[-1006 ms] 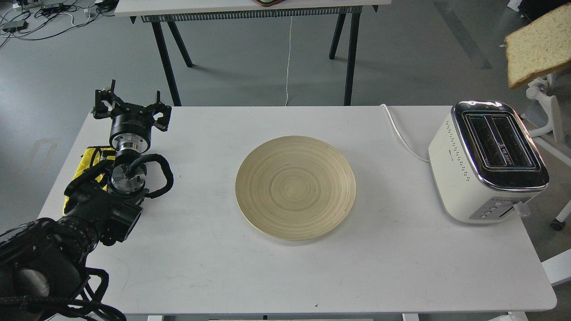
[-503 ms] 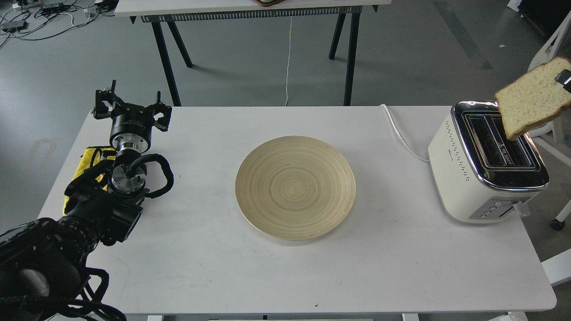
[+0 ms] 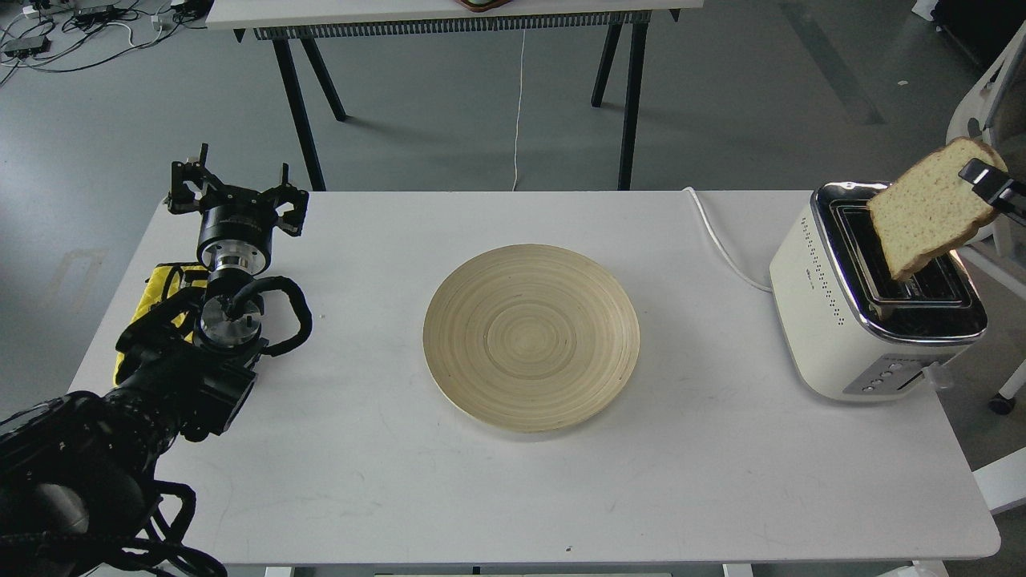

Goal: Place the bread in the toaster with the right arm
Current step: 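Lower the bread slice with the right gripper into the toaster slot, then release the bread and withdraw the right gripper from the toaster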

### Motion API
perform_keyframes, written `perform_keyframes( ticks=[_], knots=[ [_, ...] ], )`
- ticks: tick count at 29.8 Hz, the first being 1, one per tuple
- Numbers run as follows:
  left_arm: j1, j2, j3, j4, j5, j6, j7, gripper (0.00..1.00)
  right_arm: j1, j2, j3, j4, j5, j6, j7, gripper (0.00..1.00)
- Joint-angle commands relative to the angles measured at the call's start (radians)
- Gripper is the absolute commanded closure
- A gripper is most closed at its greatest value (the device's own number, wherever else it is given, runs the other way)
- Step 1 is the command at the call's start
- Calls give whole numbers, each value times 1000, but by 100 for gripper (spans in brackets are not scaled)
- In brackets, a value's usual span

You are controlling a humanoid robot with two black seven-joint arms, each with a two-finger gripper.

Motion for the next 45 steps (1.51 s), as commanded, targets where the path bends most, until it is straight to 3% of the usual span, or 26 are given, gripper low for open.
perform_keyframes(
  ticks=[1,11,15,21,25,26,29,38,45],
  knots=[
    [0,-1,0,0,0,0,0,0,-7,14,0,-3,-2,0,-1,100],
    [0,-1,0,0,0,0,0,0,-30,63,0,-34,-24,0,-4,100],
    [-1,-1,0,0,0,0,0,0,-58,100,0,-64,-25,0,-4,95],
    [0,-1,0,0,0,0,0,0,-82,161,0,-87,-24,0,-4,78],
    [0,1,0,0,0,0,0,0,-84,167,3,-84,-21,0,-2,43],
    [0,-1,0,0,0,0,0,0,-82,169,6,-84,-19,0,-2,29],
    [0,1,0,0,0,0,0,0,-71,163,24,-77,-13,-1,-2,17],
    [0,1,0,0,0,0,0,0,-50,117,286,-32,31,47,-13,7],
    [0,1,0,0,0,0,0,0,-58,351,397,-64,447,83,40,6]
  ],
)
